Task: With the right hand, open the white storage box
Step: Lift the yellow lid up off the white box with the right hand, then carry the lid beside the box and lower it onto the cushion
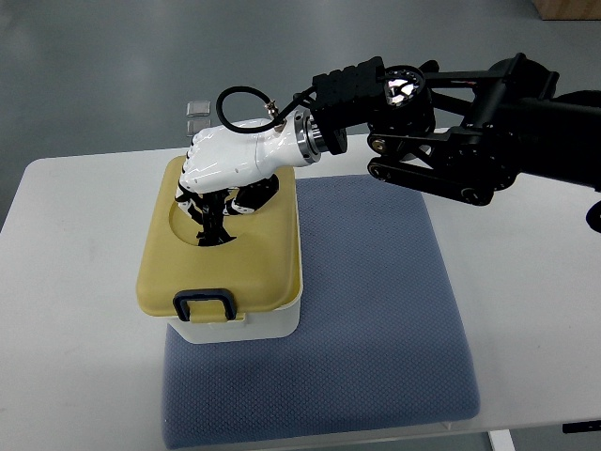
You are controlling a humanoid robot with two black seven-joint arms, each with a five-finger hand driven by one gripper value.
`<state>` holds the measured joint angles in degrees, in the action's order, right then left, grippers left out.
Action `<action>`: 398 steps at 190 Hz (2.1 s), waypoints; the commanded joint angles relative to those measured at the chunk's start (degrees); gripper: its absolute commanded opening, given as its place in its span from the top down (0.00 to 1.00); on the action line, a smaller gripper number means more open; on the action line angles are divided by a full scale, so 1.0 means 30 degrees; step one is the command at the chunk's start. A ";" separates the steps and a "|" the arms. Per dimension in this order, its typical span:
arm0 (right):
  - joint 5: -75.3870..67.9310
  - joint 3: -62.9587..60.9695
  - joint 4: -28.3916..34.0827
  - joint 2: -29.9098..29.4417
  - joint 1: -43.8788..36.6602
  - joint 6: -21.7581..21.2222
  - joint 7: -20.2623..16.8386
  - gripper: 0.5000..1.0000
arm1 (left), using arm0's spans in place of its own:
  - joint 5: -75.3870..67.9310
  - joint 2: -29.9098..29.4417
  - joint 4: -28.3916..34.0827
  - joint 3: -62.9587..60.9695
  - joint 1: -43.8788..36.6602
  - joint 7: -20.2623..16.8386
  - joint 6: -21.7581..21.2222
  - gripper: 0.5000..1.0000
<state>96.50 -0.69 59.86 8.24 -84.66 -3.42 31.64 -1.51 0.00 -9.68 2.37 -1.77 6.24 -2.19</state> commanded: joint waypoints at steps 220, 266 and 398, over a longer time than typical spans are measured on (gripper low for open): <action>-0.0586 -0.3901 0.1256 1.1169 0.2643 0.1023 0.1121 1.00 | 0.0005 0.0000 -0.0024 0.0000 0.0004 0.0000 -0.0004 0.00; -0.0322 -0.3140 0.0992 1.1492 0.5164 0.2312 0.1121 1.00 | 0.0005 0.0000 0.0005 0.0000 0.0004 0.0000 -0.0004 0.00; -0.0352 -0.1206 -0.0150 0.8446 0.8738 0.6267 0.1121 0.99 | 0.0005 0.0000 -0.0024 0.0000 -0.0025 0.0000 -0.0004 0.00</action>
<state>95.54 -4.22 59.42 35.22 -58.86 15.22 35.00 -1.51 0.00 -9.70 2.37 -1.77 6.24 -2.21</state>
